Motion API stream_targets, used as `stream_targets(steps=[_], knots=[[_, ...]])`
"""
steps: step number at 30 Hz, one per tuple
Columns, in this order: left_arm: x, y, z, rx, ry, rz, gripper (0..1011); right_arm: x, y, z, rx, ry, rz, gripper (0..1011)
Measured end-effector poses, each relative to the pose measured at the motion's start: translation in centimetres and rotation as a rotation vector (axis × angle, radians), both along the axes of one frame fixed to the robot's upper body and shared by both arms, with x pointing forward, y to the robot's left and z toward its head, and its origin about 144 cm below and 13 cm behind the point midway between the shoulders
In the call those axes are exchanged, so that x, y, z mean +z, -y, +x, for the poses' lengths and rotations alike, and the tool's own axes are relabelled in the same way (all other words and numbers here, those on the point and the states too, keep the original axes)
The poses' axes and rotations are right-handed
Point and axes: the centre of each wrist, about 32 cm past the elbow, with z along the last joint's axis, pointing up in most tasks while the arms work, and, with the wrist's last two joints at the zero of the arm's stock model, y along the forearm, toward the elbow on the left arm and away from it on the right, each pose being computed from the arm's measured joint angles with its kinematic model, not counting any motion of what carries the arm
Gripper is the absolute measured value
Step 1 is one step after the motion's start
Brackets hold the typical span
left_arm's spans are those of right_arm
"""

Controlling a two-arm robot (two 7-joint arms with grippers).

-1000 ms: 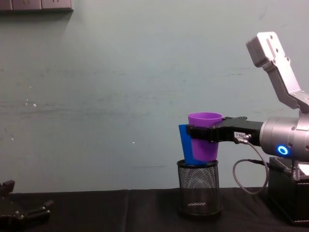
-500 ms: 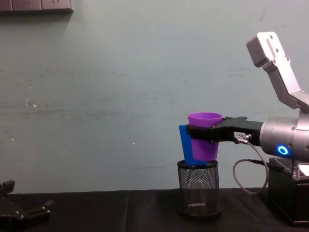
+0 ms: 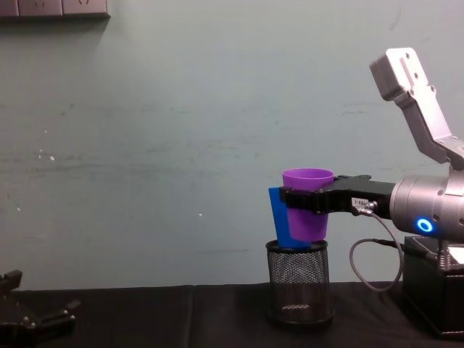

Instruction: Pick up one cup with a gripper and tap it against the other cup.

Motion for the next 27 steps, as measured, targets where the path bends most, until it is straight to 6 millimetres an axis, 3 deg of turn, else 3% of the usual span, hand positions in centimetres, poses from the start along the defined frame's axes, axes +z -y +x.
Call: stream_targets(steps=[11,19,22,27], knots=[[0.0,0.0,0.0,0.0,0.0,0.0,1000,0.1,0.0,-1.7,0.017,0.016,0.001,748],[0.0,0.0,0.0,0.0,0.0,0.0,1000,-0.1,0.6,-5.7,0.037,0.038,-0.008,748],[0.0,0.0,0.0,0.0,0.0,0.0,1000,-1.1,1.3,-8.2,0.045,0.025,-0.009,748],[0.0,0.0,0.0,0.0,0.0,0.0,1000,-2.5,1.9,-10.7,0.042,0.006,-0.012,749]])
